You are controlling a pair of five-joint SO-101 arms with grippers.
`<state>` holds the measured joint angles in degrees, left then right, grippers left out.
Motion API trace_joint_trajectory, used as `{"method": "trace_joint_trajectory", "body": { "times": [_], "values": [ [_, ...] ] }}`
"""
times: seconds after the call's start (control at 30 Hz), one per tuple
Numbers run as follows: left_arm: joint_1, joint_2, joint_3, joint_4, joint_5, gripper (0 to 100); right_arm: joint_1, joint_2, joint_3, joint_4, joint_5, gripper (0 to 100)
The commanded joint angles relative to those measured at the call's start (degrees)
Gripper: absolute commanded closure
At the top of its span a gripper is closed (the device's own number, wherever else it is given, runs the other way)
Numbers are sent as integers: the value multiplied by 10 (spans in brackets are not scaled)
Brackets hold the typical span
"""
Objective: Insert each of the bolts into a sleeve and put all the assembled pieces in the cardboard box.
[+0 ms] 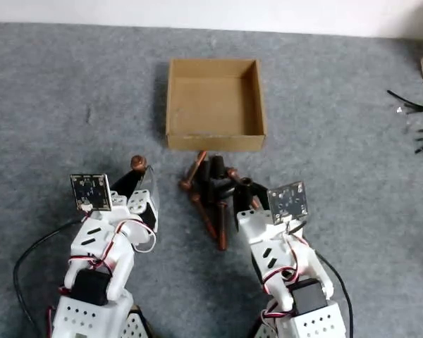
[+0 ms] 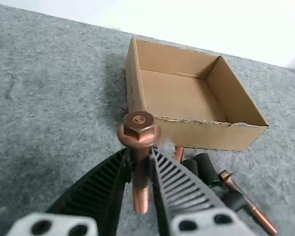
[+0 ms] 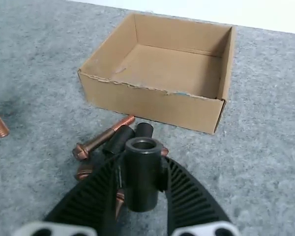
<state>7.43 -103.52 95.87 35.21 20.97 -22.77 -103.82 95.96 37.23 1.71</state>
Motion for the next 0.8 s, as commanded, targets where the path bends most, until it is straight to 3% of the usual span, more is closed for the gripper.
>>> {"method": "trace_joint_trajectory", "body": {
  "times": [0.0,0.33,0.77],
  "values": [
    [0,-12,13,0,-5,993,5,-4,76,1,7,994],
    [-13,-12,13,2,-5,993,44,-8,76,13,7,994],
    [-15,-12,13,-1,-6,993,44,-8,76,5,5,994]
  ]
}}
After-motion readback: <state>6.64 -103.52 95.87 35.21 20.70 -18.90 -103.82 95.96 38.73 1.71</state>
